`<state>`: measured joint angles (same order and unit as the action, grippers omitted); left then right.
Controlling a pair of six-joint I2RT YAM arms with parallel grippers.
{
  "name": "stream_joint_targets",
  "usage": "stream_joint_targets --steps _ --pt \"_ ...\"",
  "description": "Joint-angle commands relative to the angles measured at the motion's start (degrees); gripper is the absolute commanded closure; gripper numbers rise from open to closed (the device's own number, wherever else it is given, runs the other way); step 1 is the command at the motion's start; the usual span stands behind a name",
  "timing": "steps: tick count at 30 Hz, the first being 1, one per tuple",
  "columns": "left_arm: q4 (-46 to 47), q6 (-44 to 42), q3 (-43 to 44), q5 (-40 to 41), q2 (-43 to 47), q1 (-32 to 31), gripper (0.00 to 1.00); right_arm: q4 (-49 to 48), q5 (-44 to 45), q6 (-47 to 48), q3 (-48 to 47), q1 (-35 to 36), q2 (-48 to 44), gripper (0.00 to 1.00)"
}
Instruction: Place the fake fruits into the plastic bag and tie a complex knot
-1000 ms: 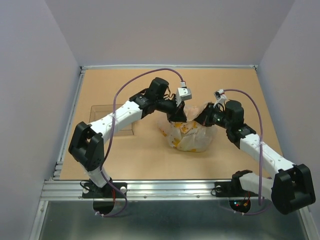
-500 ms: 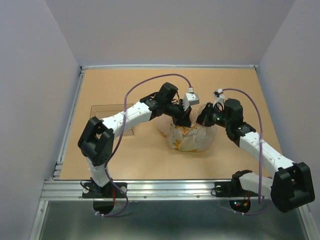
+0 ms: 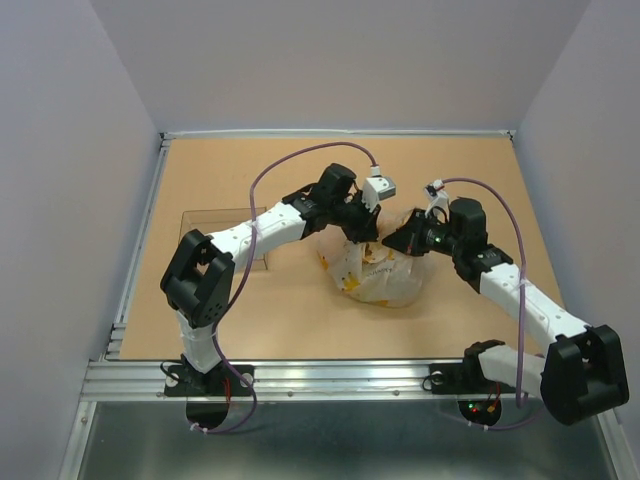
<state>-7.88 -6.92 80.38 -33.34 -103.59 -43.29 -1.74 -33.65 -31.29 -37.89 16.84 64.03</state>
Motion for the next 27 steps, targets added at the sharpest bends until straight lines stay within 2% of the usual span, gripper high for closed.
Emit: stream_joint_targets --steps 1,4,10,16,17,22,23,24,25,26,27 --pt "1.02 0.41 -0.74 7.42 1.46 1.28 1.00 -4.50 -6.52 0.53 -4.30 -0.14 -0.48 0.99" --pt "1.90 0.06 -3.11 5.48 2.86 1.54 1.00 -4.50 -6.16 1.40 -4.74 -0.23 -0.22 1.00" --pt "3.39 2.17 -6.19 -6.72 5.77 1.11 1.00 -4.59 -4.76 1.85 -5.44 -0.32 0.48 0.99" --pt "7.17 6.65 -6.56 -6.91 2.97 -0.31 1.00 -6.43 -9.67 0.53 -5.62 -0.32 0.57 0.99" --pt "7.61 10.48 -5.33 -7.43 1.30 -0.22 1.00 -6.96 -10.29 0.27 -5.53 -0.32 0.40 1.00" --pt "27.43 25.87 -10.14 -12.08 3.39 1.45 1.00 -7.14 -13.11 -0.18 -3.08 -0.23 -1.01 0.99" --pt "35.83 31.82 -13.46 -13.40 4.70 1.54 1.00 -7.05 -13.28 -0.09 -2.55 -0.23 -1.45 0.95" --pt "38.96 33.97 -14.62 -13.94 4.97 1.54 1.00 -6.96 -13.28 0.26 -2.11 -0.23 -1.63 0.95" --pt "41.78 36.60 -15.59 -14.64 4.89 1.54 1.00 -6.96 -12.76 0.78 -1.75 -0.23 -1.71 0.87" --pt "47.98 42.54 -17.52 -16.39 4.19 1.45 1.00 -6.79 -12.50 2.01 -1.14 -0.23 -1.89 0.84" --pt "50.66 44.60 -18.23 -17.19 3.58 1.36 1.00 -6.44 -11.80 3.85 -1.05 -0.23 -2.24 0.83"
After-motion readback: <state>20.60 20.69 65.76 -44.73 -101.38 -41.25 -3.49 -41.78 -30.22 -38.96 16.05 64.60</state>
